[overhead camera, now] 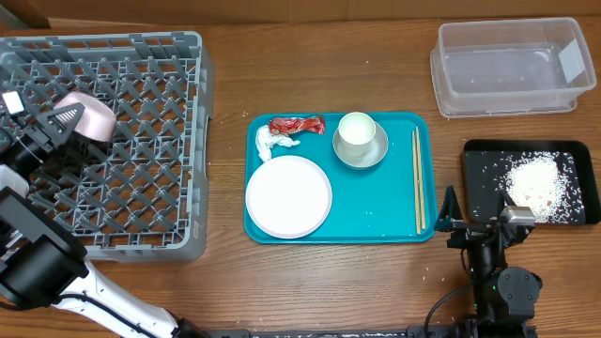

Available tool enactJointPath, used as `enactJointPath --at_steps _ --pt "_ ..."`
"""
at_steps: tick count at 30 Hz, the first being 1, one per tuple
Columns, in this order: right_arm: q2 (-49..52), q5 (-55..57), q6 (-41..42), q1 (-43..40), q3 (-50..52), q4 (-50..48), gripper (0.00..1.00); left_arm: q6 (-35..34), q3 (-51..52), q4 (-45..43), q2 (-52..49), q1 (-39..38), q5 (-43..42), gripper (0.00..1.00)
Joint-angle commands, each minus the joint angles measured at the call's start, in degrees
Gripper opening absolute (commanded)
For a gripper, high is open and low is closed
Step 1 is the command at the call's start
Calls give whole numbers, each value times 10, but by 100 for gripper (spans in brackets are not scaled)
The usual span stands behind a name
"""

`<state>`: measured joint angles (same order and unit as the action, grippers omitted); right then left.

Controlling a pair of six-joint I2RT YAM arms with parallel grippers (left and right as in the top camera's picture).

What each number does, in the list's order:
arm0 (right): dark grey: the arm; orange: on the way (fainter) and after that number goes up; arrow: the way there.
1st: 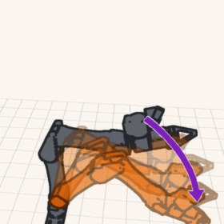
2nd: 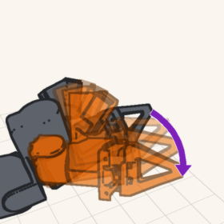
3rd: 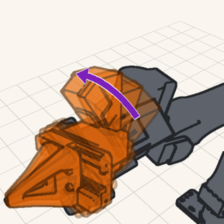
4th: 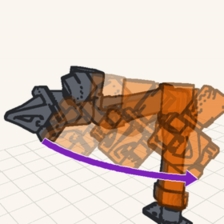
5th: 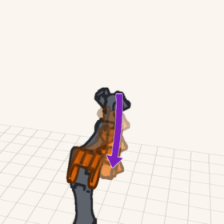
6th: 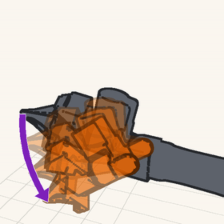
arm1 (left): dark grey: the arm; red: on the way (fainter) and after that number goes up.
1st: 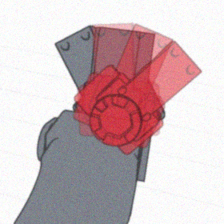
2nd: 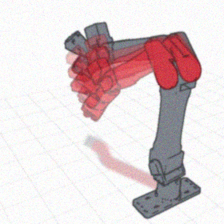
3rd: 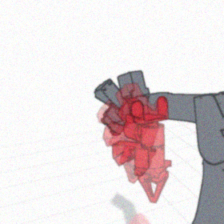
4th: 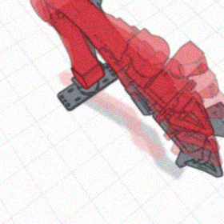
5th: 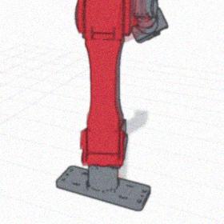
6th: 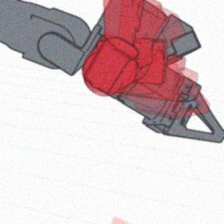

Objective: Sort waste into correct bins and load items into the dishwasher
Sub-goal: 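Carry the pink bowl left and place it in the dish rack, then move the left gripper to the white cup and grasp it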

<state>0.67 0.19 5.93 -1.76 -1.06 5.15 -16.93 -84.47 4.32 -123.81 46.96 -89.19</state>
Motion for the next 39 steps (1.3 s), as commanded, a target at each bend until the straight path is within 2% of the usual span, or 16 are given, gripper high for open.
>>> enactJointPath --at_steps 1,3,4,9,14,20,23,28,32,39 --pt "-5 -2 -4 2 6 -3 100 -141 -5 -53 -9 23 -15 71" --pt "-5 -2 -4 2 6 -3 100 -196 -5 -80 -3 40 -15 93" --pt "-5 -2 -4 2 6 -3 100 -208 -5 -86 2 48 -15 100" --pt "-5 -2 -4 2 6 -3 100 -230 -5 -92 42 107 -13 100" --pt "-5 -2 -4 2 6 -3 100 -297 -5 -92 75 185 -2 100" --pt "-5 -2 -4 2 6 -3 100 -298 -5 -60 101 248 0 100" --pt "-5 -2 -4 2 6 -3 100 -293 -5 -43 110 245 0 100" --pt "-5 -2 -4 2 6 -3 100 -291 -5 -12 127 190 11 100" --pt "-5 -2 -4 2 6 -3 100 -289 -5 10 156 103 35 100" --pt "-5 -2 -4 2 6 -3 100 -245 -5 10 227 -148 65 100"
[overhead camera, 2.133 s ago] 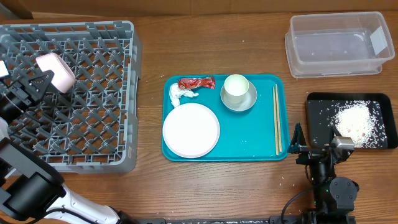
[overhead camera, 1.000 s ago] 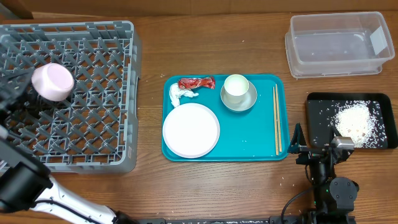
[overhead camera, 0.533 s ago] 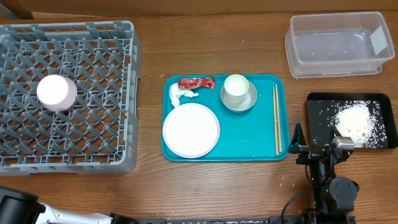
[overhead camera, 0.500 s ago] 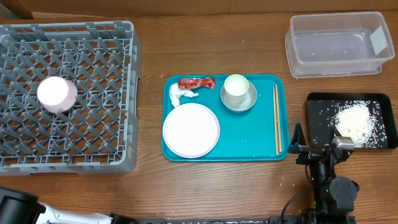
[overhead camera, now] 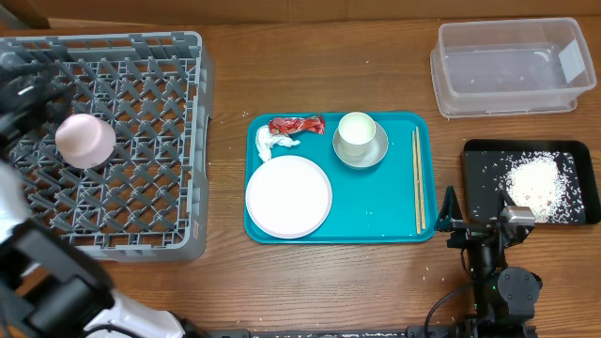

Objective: Sort waste into correct bins and load items into the dishwasher
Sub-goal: 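Move the left gripper to the white cup and grasp it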

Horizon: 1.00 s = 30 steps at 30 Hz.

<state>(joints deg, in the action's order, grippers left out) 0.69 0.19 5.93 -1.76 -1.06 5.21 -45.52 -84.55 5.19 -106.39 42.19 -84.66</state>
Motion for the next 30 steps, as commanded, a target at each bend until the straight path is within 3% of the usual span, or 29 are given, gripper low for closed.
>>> enactJointPath --at_steps 1,5,8,12,16,22,26,28,30 --pt "-5 -2 -4 2 6 -4 100 49 -5 3 60 -132 27 100" --pt "-5 -2 -4 2 6 -4 100 86 -5 36 77 -271 88 100" --pt "-5 -2 -4 2 6 -4 100 137 -5 125 76 -375 204 100" --pt "-5 -2 -4 2 6 -4 100 232 -5 256 74 -507 476 100" --pt "-5 -2 -4 2 6 -4 100 294 -5 298 74 -613 698 100" --pt "-5 -2 -4 2 6 -3 100 318 -5 289 74 -720 801 100" --pt "-5 -2 -4 2 6 -4 100 414 -4 277 71 -768 805 97" --pt "-5 -2 -4 2 6 -4 100 470 -4 270 66 -790 812 83" --pt "-5 -2 -4 2 6 -4 100 509 -4 260 56 -810 828 80"
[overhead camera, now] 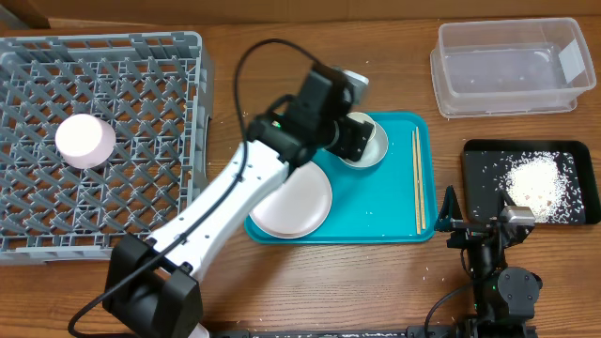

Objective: Sort waste into correct bins and load items into the dishwasher
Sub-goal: 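Move the left gripper to the white cup and grasp it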

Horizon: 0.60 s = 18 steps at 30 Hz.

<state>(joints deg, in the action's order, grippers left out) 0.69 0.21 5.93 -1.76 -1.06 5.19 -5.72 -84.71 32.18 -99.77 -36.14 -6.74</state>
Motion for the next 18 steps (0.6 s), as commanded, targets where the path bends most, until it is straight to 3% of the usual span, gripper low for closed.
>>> enactJointPath --at_steps 1,6,8,9,14,18 --pt "-5 -3 -4 2 6 -3 100 116 -3 -18 -15 -34 67 80" --pt "-5 -3 -4 2 6 -3 100 115 -3 -61 -64 -51 103 75" --pt "-5 -3 -4 2 6 -3 100 115 -3 -67 -83 -51 103 71" --pt "-5 -3 -4 2 6 -3 100 115 -3 -68 -97 -50 103 63" --pt "-5 -3 -4 2 6 -3 100 113 -3 -77 -115 -52 99 59" --pt "-5 -3 -4 2 6 -3 100 108 -3 -76 -116 -52 79 48"
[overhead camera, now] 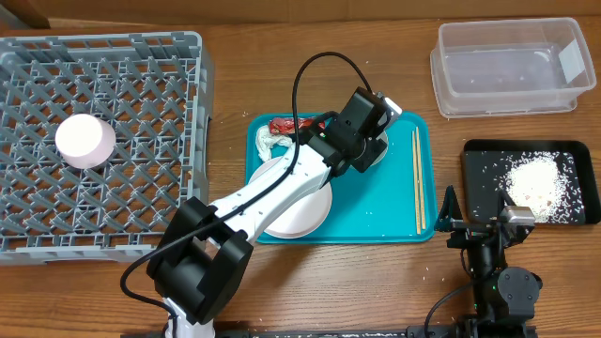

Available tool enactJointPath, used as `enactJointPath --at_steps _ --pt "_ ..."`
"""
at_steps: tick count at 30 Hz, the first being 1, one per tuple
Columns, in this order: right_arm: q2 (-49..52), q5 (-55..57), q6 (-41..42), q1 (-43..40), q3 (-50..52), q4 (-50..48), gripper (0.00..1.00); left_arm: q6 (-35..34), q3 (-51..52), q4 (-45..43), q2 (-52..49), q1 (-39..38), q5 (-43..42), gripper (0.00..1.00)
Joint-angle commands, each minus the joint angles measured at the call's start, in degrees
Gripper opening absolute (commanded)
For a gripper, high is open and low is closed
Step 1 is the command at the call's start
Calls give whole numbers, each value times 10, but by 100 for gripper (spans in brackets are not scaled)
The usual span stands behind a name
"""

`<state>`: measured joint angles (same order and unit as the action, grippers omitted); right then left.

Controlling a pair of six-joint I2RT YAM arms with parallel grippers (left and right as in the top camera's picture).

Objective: Sort waste into correct bins and load items into the dishwasher
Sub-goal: 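Move the left gripper to the white cup and grasp it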

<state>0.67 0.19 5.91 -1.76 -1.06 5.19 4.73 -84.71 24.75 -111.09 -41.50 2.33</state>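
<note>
My left gripper hangs over the back of the teal tray, right above the white cup and metal bowl. It covers the cup, and only a sliver of the bowl shows. Its fingers are hidden beneath the wrist. The arm lies across the white plate. A red wrapper and a crumpled tissue lie at the tray's back left, and chopsticks along its right side. A pink cup sits upside down in the grey dish rack. My right gripper rests shut near the table's front right.
A clear plastic bin stands at the back right. In front of it sits a black tray holding a heap of rice. The rack fills the left side of the table.
My left gripper has shifted to the right, from the cup's left side to directly over the cup and bowl, which it now hides. The right arm has not moved.
My left gripper held the pink cup at the rack's left side. Then the cup stood upside down in the rack with the gripper off it. Then the arm reached across to the teal tray beside the white cup, and now it hangs over the cup.
</note>
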Motion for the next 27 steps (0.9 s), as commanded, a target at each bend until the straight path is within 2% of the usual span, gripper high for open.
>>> enactJointPath --at_steps 1,9,13,17,18,19,20,27 --pt "-5 -2 -4 2 6 -3 100 4 -3 0 -5 2 -14 48" --pt "-5 -2 -4 2 6 -3 100 4 -3 -3 -36 2 -14 52" --pt "-5 -2 -4 2 6 -3 100 4 -3 -8 -37 2 -20 44" --pt "-5 -2 -4 2 6 -3 100 4 -3 -9 -37 2 -19 31" --pt "-5 -2 -4 2 6 -3 100 4 -3 -9 -37 2 -19 24" --pt "-5 -2 -4 2 6 -3 100 4 -3 -10 -37 2 -19 11" --pt "-5 -2 -4 2 6 -3 100 3 -3 -13 -37 2 -19 4" --pt "-5 -2 -4 2 6 -3 100 -76 -21 -46 -7 2 -19 4"
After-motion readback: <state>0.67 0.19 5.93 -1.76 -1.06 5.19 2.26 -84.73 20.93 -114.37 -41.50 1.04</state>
